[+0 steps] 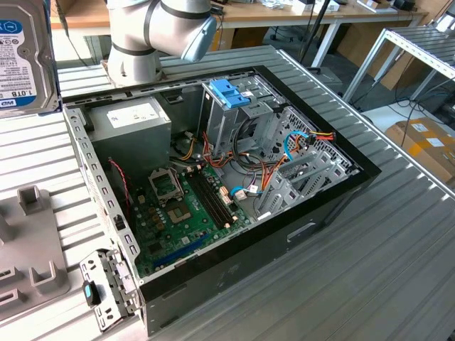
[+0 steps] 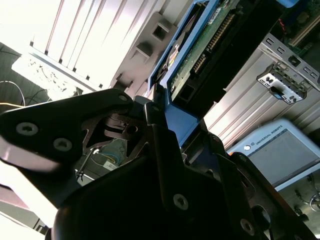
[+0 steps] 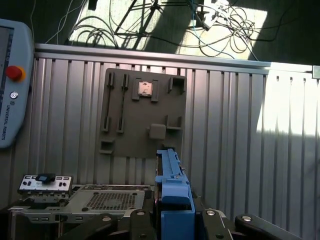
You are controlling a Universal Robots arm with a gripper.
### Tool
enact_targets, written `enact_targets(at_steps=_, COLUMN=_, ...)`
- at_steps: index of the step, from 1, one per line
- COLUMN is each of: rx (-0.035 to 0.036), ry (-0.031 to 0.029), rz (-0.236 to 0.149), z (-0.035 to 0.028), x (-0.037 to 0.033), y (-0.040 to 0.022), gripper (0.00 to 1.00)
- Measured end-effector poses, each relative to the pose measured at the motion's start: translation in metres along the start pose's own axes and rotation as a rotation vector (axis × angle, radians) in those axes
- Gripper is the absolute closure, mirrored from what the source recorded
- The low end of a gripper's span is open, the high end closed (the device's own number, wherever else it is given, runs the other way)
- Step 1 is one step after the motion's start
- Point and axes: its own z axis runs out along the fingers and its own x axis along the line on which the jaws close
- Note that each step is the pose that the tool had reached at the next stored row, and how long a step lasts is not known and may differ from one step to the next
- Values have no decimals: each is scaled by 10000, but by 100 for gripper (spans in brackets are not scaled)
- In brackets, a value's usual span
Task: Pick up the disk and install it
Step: 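Pick up the disk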
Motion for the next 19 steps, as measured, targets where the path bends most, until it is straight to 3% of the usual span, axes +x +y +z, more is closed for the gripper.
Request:
enact_targets(at_steps=14, rx=-1, ry=1, rz=1, z=-9, x=8, y=-192, gripper=63)
enact_targets(at_steps=19, rx=-1, ry=1, rz=0, z=-14, x=13, y=-294, gripper=63)
